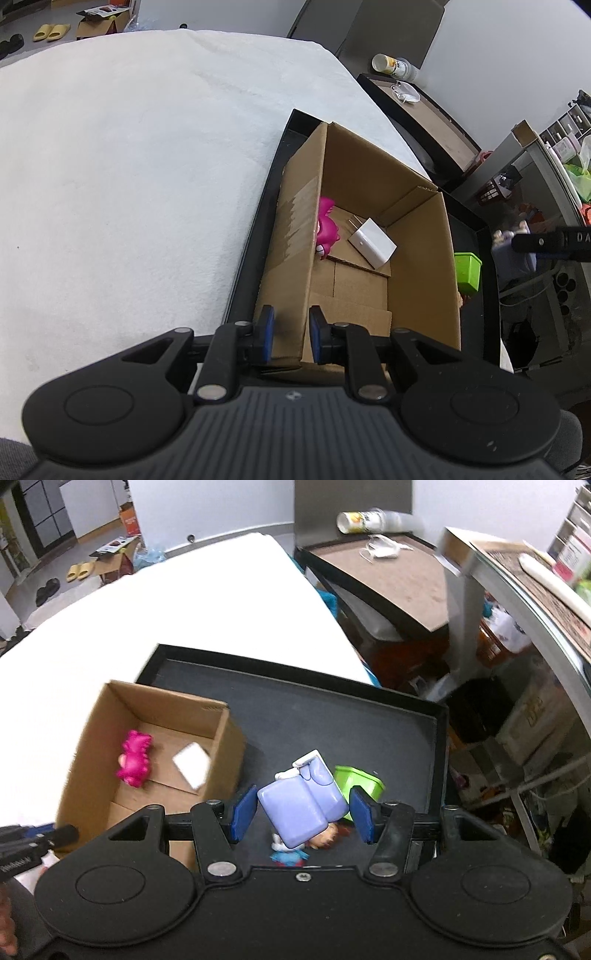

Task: Organize rigid objects

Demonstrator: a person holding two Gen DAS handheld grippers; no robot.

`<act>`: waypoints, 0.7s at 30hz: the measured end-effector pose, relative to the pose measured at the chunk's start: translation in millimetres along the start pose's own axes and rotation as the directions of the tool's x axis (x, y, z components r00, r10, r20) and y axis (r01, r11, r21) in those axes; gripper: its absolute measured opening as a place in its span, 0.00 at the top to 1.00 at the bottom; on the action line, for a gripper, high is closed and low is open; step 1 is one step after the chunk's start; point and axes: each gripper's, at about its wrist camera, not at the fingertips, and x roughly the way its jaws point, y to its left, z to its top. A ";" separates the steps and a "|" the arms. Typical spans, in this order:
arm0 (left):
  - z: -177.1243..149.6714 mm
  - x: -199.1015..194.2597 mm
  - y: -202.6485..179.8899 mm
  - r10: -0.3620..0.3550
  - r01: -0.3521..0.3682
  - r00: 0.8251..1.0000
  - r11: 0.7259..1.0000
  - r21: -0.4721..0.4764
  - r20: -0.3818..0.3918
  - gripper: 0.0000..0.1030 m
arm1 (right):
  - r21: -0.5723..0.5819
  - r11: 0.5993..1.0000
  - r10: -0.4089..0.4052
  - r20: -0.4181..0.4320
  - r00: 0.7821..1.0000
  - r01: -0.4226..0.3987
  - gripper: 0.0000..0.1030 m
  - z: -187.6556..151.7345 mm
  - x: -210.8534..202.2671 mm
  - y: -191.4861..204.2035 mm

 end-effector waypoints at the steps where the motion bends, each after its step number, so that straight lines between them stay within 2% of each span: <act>1: 0.1 0.0 0.4 -0.002 0.002 1.000 1.000 -0.001 0.000 0.82 | -0.006 1.000 0.003 0.005 1.000 -0.003 0.48 1.9 -1.1 4.5; 13: 0.3 -1.5 4.5 -0.035 0.035 0.999 0.999 -0.012 0.003 0.82 | -0.090 0.993 0.079 0.027 0.997 -0.076 0.48 22.6 -10.8 67.6; 21: 0.5 -1.5 7.9 -0.052 0.052 0.999 0.998 -0.022 0.001 0.82 | -0.102 0.990 0.100 -0.018 0.995 -0.101 0.48 17.8 7.4 95.6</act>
